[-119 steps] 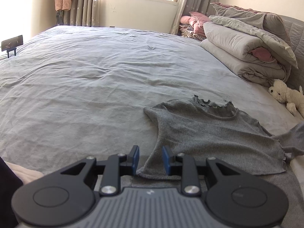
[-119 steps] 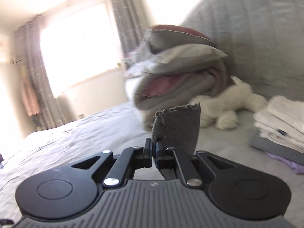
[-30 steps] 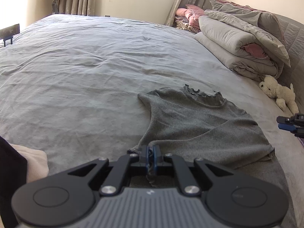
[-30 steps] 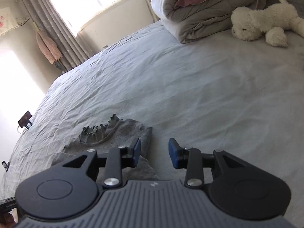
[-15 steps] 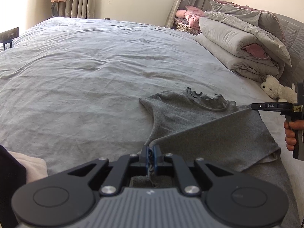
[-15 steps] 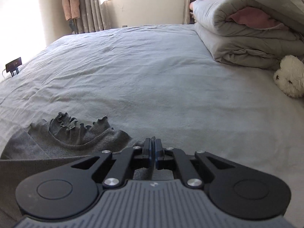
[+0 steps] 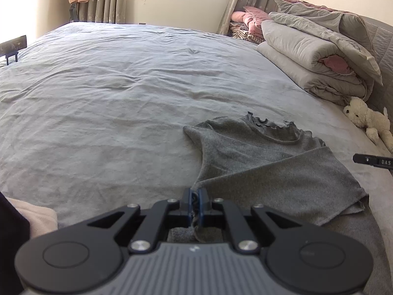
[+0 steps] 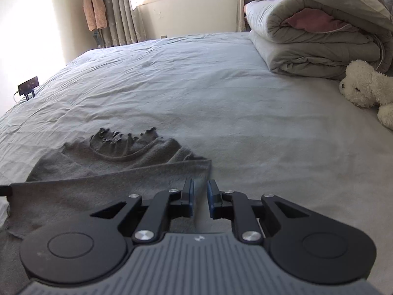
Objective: Fold clothes
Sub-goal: 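Grasp the sweater hem edge with the right gripper and smooth it flat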
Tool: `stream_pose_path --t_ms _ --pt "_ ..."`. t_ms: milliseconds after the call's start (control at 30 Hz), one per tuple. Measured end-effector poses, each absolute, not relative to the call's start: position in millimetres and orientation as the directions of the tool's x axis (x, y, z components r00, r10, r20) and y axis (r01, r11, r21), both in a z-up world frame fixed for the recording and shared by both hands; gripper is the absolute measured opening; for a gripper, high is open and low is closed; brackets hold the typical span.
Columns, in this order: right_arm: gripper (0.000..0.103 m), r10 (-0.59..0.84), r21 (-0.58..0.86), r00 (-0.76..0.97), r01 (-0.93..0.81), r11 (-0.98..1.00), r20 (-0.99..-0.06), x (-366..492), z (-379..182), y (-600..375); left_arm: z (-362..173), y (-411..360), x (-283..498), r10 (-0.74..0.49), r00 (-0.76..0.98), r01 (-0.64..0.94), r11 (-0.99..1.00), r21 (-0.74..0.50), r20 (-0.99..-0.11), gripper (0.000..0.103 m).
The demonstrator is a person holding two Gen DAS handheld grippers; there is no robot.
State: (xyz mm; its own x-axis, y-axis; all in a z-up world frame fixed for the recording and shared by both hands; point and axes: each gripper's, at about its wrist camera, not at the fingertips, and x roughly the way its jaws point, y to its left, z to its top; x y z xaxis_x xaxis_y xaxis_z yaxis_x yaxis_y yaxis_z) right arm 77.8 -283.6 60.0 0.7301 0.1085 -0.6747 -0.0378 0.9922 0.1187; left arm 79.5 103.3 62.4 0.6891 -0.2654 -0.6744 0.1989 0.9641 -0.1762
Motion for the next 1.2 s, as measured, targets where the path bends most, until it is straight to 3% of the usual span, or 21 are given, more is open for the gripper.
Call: stream_pose_path --t_ms 133,267,367,467,633,733,867,900,967,1100,1200 --pt "0.021 -0.016 -0.061 0.656 -0.046 0.997 -0.754 76.1 36.1 -254.8 63.3 102.8 80.3 -0.262 0.699 0.194 0.965 -0.176 -0.666 0.005" --pt "0.021 0.0 0.014 0.717 0.013 1.0 -0.697 54.0 55.9 -259.6 64.7 104.3 81.5 -0.261 0.703 0.192 0.965 -0.177 -0.661 0.005" --pt "0.021 0.023 0.038 0.663 0.008 0.999 -0.748 52.5 36.8 -260.2 64.6 103.9 85.2 -0.255 0.713 0.188 0.967 -0.173 -0.653 0.005" --pt "0.024 0.008 0.07 0.683 0.063 0.996 -0.73 49.0 27.6 -262.3 61.7 105.0 89.7 -0.241 0.715 0.173 0.971 -0.168 -0.656 0.005" --pt "0.033 0.013 -0.001 0.755 -0.018 1.0 -0.656 43.1 46.5 -234.2 62.8 111.4 92.9 -0.205 0.731 0.145 0.979 -0.146 -0.65 0.005" --pt "0.033 -0.004 -0.031 0.697 -0.026 0.999 -0.717 52.5 32.7 -228.4 60.5 116.2 95.8 -0.197 0.724 0.13 0.98 -0.151 -0.661 0.005" --pt "0.033 -0.023 -0.047 0.734 -0.012 0.999 -0.679 48.3 36.3 -223.4 62.1 119.9 94.7 -0.249 0.707 0.149 0.967 -0.205 -0.662 0.006" --pt "0.035 -0.007 -0.049 0.749 -0.034 0.998 -0.662 45.2 40.8 -219.6 63.7 121.6 94.0 -0.266 0.706 0.149 0.962 -0.229 -0.656 0.008" --pt "0.038 0.023 -0.052 0.754 -0.076 0.996 -0.657 41.5 46.0 -212.3 63.4 123.6 94.3 -0.274 0.703 0.141 0.958 -0.25 -0.656 0.024" --pt "0.039 -0.003 -0.094 0.719 -0.086 0.992 -0.695 41.1 40.8 -207.5 52.7 121.9 97.8 -0.255 0.675 0.118 0.964 -0.24 -0.692 0.029" --pt "0.039 0.032 -0.041 0.73 -0.081 0.996 -0.683 38.4 44.4 -215.2 47.6 114.5 96.3 -0.264 0.662 0.134 0.962 -0.236 -0.701 0.03"
